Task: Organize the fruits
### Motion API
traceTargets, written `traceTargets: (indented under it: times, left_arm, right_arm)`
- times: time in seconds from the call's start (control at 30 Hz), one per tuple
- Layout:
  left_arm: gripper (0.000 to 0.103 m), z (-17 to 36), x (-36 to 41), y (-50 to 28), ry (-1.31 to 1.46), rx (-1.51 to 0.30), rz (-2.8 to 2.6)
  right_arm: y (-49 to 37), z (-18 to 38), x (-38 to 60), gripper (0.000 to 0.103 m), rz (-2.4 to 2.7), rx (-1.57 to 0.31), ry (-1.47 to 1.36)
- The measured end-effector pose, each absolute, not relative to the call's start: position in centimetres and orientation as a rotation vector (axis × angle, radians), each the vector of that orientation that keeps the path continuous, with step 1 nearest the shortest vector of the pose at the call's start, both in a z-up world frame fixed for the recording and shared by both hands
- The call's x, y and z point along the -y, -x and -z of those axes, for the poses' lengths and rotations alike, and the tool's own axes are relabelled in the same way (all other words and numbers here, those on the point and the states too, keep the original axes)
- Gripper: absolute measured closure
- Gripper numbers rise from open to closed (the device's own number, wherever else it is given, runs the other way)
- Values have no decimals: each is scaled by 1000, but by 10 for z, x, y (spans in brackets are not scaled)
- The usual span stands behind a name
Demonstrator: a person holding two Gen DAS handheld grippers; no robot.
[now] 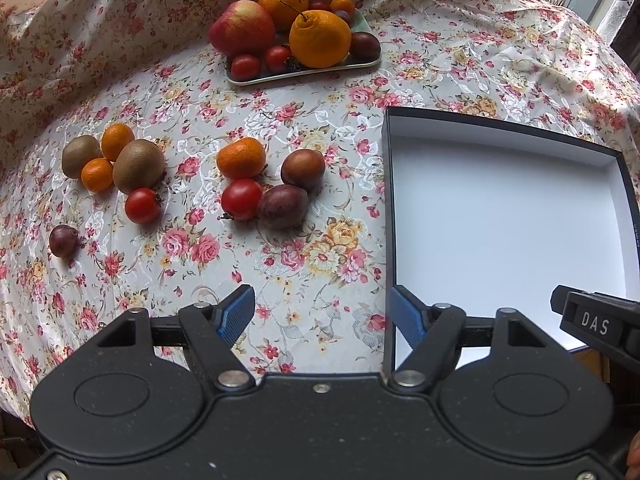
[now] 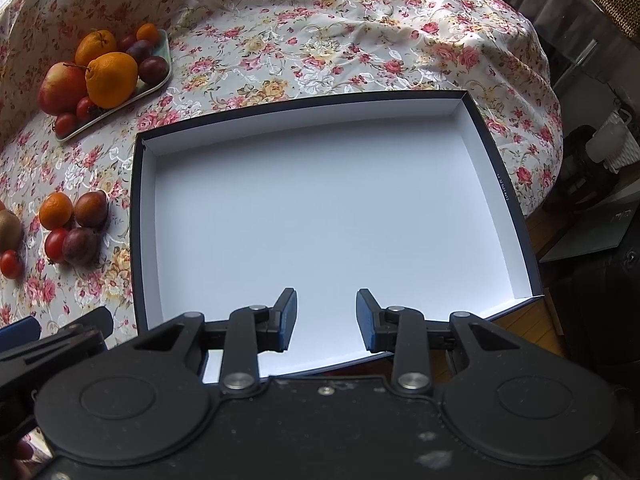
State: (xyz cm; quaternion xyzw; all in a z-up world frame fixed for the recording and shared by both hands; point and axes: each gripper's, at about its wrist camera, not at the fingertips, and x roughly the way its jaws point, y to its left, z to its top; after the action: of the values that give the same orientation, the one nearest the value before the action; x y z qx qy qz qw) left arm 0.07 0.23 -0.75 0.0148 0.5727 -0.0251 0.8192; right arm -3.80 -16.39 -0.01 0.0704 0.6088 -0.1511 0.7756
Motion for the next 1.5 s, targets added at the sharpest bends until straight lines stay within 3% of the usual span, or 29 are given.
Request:
traceTargets:
  times: [0.97, 1.5]
  left_arm:
    - [27, 10, -21, -4, 48, -1255, 55]
    - [27, 14, -99, -5, 151, -1230, -61]
  right_arm:
    - [36, 2, 150, 68, 305, -1280, -70]
    - [20, 8, 95, 68, 207, -1313, -64]
